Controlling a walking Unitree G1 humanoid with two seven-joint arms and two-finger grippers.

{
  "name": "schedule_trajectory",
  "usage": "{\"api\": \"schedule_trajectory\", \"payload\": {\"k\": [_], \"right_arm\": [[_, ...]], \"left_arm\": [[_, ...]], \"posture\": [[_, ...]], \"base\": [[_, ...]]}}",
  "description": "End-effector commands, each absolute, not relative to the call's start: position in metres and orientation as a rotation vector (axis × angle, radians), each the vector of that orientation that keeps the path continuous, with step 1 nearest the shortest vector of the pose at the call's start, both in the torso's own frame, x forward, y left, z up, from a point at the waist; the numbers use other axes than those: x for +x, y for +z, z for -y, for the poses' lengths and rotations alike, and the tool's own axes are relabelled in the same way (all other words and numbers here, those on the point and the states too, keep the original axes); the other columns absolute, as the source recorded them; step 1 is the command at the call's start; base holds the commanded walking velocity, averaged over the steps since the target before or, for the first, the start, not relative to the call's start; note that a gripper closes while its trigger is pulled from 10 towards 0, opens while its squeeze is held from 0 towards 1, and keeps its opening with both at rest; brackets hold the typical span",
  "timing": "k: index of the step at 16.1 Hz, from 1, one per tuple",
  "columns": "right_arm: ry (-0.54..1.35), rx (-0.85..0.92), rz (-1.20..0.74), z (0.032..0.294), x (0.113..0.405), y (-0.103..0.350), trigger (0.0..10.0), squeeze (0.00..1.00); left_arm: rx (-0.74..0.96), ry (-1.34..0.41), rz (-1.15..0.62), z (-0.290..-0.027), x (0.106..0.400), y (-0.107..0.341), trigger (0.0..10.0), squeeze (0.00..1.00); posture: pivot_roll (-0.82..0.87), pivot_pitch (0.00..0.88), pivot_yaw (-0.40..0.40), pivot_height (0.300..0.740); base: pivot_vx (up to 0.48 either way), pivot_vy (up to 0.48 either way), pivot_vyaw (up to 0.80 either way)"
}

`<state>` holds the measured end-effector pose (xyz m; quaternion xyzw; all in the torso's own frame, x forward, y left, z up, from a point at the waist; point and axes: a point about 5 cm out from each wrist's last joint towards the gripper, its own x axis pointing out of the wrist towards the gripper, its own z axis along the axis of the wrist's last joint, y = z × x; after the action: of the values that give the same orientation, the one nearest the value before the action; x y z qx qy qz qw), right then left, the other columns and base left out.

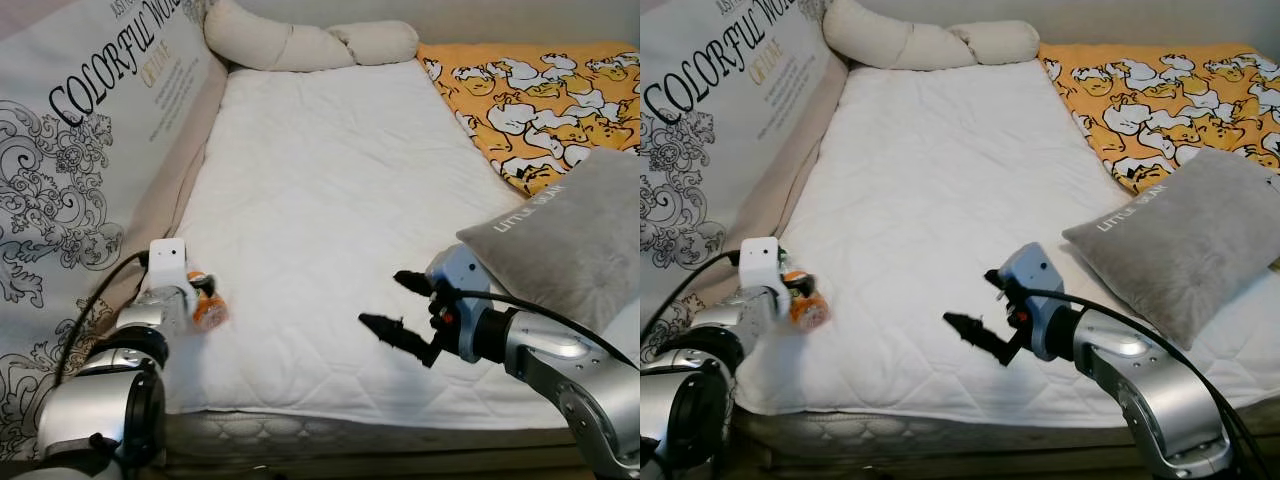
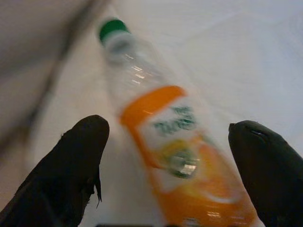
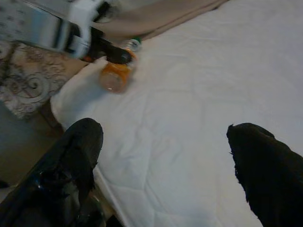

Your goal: Clean up the room

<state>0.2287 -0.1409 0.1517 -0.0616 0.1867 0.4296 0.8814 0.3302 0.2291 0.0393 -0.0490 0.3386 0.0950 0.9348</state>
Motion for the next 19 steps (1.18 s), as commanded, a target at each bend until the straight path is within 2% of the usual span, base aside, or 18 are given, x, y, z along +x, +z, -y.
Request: {"api": "schedule_trajectory", "payload": {"k": [1, 5, 10, 11, 12, 19], "right_arm": [[0.919, -0.129, -0.383, 0.139, 0.226, 0.155, 10.0, 1.0], [0.953, -0.149, -0.417, 0.14, 0.217, 0.158, 10.0, 1.0], [0.985, -0.174, -0.461, 0.141, 0.208, 0.159, 10.0, 1.0], [0.986, -0.184, -0.472, 0.142, 0.207, 0.158, 10.0, 1.0], [0.992, -0.189, -0.476, 0.142, 0.206, 0.158, 10.0, 1.0], [1.003, -0.209, -0.484, 0.142, 0.205, 0.156, 10.0, 1.0]], "left_arm": [[-0.145, 0.183, -0.694, -0.224, 0.333, 0.041, 10.0, 0.0], [-0.094, 0.191, -0.783, -0.221, 0.321, 0.025, 10.0, 0.0], [-0.064, 0.176, -0.787, -0.215, 0.32, 0.023, 10.0, 0.0], [-0.065, 0.169, -0.792, -0.213, 0.32, 0.023, 4.2, 0.0], [-0.061, 0.167, -0.8, -0.213, 0.32, 0.022, 0.0, 0.0], [-0.05, 0.113, -0.886, -0.209, 0.307, 0.008, 0.0, 0.0]], "posture": [[-0.27, 0.0, 0.048, 0.74], [-0.31, 0.0, 0.038, 0.74], [-0.33, 0.0, 0.035, 0.74], [-0.34, 0.0, 0.037, 0.74], [-0.34, 0.0, 0.039, 0.74], [-0.33, 0.0, 0.043, 0.74]], "base": [[0.0, 0.0, 0.0], [0.0, 0.0, 0.0], [0.0, 0.0, 0.0], [0.0, 0.0, 0.0], [0.0, 0.0, 0.0], [0.0, 0.0, 0.0]]}}
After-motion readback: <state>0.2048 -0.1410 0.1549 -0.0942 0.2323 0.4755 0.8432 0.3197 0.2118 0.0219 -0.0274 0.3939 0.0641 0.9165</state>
